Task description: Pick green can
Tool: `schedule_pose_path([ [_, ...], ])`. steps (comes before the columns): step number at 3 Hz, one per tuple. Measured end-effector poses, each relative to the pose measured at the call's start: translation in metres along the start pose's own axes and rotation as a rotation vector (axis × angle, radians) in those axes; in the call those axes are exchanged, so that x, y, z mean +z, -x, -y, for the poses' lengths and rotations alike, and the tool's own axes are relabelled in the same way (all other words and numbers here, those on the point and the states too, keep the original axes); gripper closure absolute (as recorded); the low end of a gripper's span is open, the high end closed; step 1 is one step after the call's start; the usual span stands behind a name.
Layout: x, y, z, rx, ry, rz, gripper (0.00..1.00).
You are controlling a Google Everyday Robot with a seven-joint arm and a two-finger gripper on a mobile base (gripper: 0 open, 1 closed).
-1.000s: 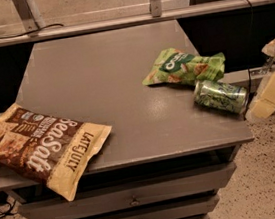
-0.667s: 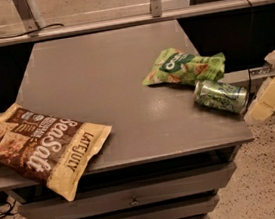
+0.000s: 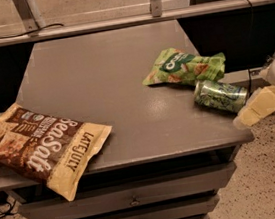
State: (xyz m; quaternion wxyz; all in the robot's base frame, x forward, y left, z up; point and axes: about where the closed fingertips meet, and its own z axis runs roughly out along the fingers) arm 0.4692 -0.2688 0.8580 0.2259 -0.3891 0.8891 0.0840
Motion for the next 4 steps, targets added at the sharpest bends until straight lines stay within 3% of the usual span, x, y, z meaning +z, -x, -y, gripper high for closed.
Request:
schedule_pose_path([
  [2, 0.019, 0.008, 0.002, 0.048, 0.012, 0.047, 0.00],
  [4, 0.027, 0.004, -0.003, 0.044, -0.003, 0.052, 0.41],
])
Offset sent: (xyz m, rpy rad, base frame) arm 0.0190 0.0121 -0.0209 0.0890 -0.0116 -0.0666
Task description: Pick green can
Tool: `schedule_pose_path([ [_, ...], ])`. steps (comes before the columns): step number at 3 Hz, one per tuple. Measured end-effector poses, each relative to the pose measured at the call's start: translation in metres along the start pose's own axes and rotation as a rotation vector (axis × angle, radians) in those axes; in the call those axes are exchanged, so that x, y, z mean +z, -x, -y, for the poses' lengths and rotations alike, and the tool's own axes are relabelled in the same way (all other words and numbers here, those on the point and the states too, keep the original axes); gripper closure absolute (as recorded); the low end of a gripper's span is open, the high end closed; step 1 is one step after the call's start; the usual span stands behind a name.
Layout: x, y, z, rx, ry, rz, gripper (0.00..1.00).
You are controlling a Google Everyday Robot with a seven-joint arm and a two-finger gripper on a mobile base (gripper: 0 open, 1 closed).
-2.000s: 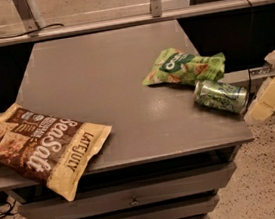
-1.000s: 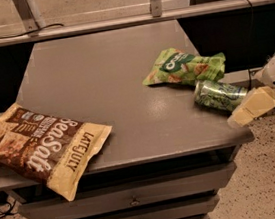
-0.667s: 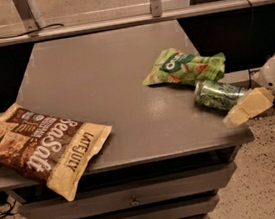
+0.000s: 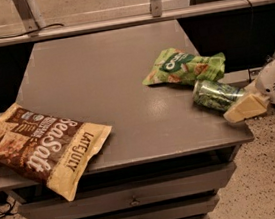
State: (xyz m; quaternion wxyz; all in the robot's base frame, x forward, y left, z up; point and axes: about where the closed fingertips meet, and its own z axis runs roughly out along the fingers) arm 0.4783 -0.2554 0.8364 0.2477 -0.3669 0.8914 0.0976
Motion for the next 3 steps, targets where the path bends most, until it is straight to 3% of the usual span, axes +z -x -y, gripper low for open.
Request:
schedule_pose_path([
  [2, -0.011, 0.005, 0.004, -0.010, -0.025, 0.012, 0.88],
  [3, -0.022, 0.020, 0.008, -0.009, -0.030, 0.034, 1.00],
])
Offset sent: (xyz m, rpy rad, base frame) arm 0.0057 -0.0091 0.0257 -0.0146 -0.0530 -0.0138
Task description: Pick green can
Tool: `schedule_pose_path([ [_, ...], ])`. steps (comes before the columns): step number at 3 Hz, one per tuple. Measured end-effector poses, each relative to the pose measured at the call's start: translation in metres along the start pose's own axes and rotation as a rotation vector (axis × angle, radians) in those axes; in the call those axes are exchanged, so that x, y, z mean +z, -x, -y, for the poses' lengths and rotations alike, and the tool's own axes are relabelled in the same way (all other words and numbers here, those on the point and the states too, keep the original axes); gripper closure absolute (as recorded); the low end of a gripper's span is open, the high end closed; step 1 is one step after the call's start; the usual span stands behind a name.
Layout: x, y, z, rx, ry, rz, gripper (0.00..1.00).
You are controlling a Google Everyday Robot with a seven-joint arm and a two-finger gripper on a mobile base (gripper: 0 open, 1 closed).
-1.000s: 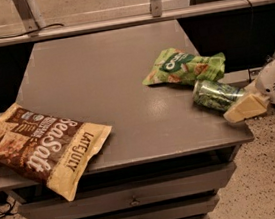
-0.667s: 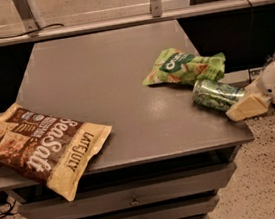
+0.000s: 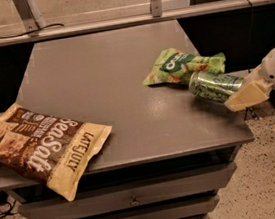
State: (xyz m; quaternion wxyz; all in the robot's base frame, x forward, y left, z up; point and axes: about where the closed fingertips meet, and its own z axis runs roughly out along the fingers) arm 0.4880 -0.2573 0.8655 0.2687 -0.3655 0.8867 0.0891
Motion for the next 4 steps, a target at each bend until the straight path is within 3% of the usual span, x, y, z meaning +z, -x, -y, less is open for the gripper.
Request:
schedule_pose_path([
  [1, -0.016, 0.025, 0.005, 0.002, 0.008, 0.050, 1.00],
  [3, -0.067, 0.065, 0.014, 0.058, 0.075, 0.235, 1.00],
  [4, -0.069, 0.071, 0.012, 0.055, 0.079, 0.246, 1.00],
])
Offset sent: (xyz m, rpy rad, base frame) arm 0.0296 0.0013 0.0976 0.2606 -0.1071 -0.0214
